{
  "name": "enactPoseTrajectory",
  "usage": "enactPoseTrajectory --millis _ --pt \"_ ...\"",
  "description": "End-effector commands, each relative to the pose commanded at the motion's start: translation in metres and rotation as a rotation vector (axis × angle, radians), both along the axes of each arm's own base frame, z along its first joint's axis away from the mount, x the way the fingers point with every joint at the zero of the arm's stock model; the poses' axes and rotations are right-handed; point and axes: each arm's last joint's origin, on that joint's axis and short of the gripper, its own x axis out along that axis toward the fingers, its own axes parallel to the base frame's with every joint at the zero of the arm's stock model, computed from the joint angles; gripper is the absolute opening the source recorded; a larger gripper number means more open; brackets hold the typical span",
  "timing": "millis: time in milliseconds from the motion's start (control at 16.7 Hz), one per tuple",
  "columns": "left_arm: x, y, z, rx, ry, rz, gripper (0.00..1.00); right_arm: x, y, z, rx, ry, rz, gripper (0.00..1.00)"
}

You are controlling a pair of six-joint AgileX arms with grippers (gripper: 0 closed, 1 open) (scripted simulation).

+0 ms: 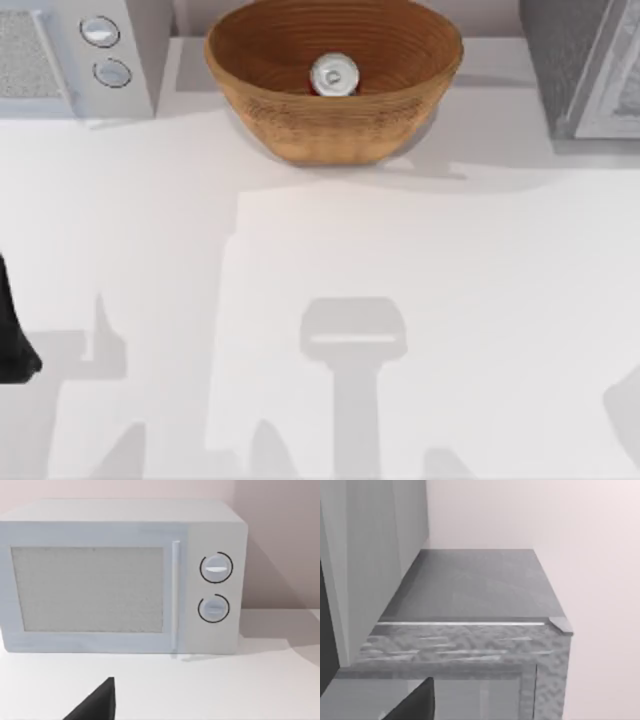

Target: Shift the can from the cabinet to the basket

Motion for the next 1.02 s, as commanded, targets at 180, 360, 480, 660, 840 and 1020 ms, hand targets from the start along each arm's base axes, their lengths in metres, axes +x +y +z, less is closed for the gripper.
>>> enactPoseTrajectory --millis 180,360,480,660,840,1020 --pt "0.000 0.000 0.000 0.000 0.000 0.000 1.00 -0.001 0.002 0.002 -0.002 -0.001 0.000 1.00" --pt "0.000 0.000 0.000 0.000 0.000 0.000 1.00 -0.001 0.001 0.002 -0.004 -0.002 -0.003 1.00" --pt "0.000 0.000 0.000 0.000 0.000 0.000 1.00 0.005 0.004 0.003 -0.002 -0.003 -0.005 1.00" --pt "0.000 0.000 0.000 0.000 0.000 0.000 1.00 0.027 0.019 0.003 0.005 -0.004 -0.010 1.00" --pt "0.000 0.000 0.000 0.000 0.000 0.000 1.00 0.061 0.052 0.004 0.013 -0.002 -0.018 1.00" --pt "0.000 0.000 0.000 0.000 0.000 0.000 1.00 0.092 0.104 0.005 0.015 -0.001 -0.022 1.00"
